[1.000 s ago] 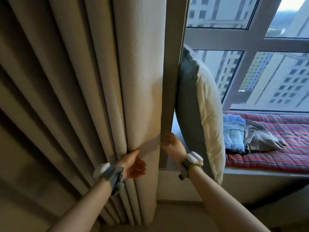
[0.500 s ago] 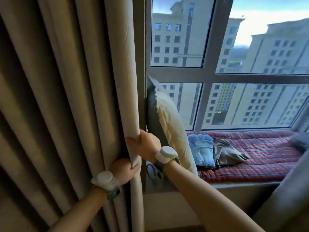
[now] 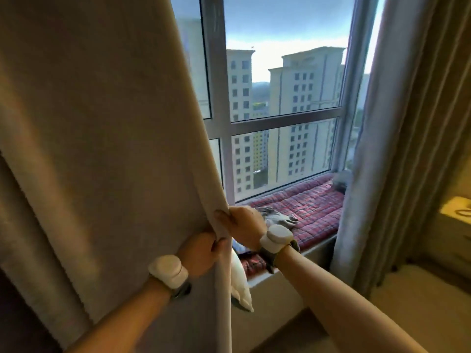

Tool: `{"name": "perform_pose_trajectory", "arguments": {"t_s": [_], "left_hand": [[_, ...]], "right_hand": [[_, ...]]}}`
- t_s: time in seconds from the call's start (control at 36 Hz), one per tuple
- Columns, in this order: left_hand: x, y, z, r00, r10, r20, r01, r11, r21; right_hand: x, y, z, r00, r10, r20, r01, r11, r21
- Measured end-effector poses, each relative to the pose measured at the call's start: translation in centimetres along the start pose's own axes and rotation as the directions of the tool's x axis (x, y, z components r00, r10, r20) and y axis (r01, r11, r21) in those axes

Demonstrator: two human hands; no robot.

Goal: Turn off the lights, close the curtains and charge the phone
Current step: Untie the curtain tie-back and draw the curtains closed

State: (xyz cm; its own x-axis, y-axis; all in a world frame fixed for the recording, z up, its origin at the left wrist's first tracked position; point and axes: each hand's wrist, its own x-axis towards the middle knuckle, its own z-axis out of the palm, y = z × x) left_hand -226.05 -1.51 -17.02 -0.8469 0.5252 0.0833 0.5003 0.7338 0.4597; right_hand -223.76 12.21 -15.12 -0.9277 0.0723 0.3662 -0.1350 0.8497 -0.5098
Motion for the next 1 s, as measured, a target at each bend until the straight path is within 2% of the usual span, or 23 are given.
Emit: {"name": "perform_pose_trajectory", "arguments": {"t_s": [0.08,0.11,0.25,0.42,0.56,0.69,0.81,0.89,1.0], "left_hand": [[2.5,4.1,2.0,0.976,0.217,-0.015,-0.216,0.976,0.019],[3.1,4.1,2.3,0.973,0.231,-0.026,-0.230,0.973,0.023],[7.5,11.6,5.4,0.938,0.340,0.073,-0.343,0.939,0.028],[12.6,19.5,9.2,0.909,0.399,0.121,-0.403,0.915,0.012],[17.1,26.2,12.8,0.878,0.443,0.180,-0.456,0.889,0.036],[23.1,33.0,17.3,0.874,0.424,0.238,-0.438,0.899,0.007],[27.8,39.8,20.9,0.875,0.395,0.281,-0.408,0.913,-0.011],[30.3,43.9,23.1,0.873,0.380,0.306,-0.399,0.917,-0.001],[32.4,47.6,25.4,0.868,0.385,0.313,-0.405,0.914,-0.001]], "right_hand": [[-1.3,3.3,-3.4,0.987,0.124,-0.103,-0.126,0.992,-0.012],[-1.2,3.3,-3.8,0.985,0.140,-0.098,-0.143,0.990,-0.015],[-3.0,9.2,-9.8,0.927,0.279,-0.249,-0.302,0.951,-0.060],[-3.8,16.7,-15.2,0.888,0.341,-0.307,-0.399,0.905,-0.147],[-4.2,23.5,-19.8,0.870,0.354,-0.345,-0.419,0.898,-0.135],[-3.5,31.2,-25.0,0.828,0.457,-0.326,-0.522,0.840,-0.148],[-3.4,38.7,-29.6,0.846,0.456,-0.278,-0.503,0.855,-0.128],[-3.0,43.3,-32.3,0.827,0.476,-0.298,-0.533,0.832,-0.151],[-3.2,46.9,-34.8,0.786,0.510,-0.349,-0.572,0.814,-0.099]]}}
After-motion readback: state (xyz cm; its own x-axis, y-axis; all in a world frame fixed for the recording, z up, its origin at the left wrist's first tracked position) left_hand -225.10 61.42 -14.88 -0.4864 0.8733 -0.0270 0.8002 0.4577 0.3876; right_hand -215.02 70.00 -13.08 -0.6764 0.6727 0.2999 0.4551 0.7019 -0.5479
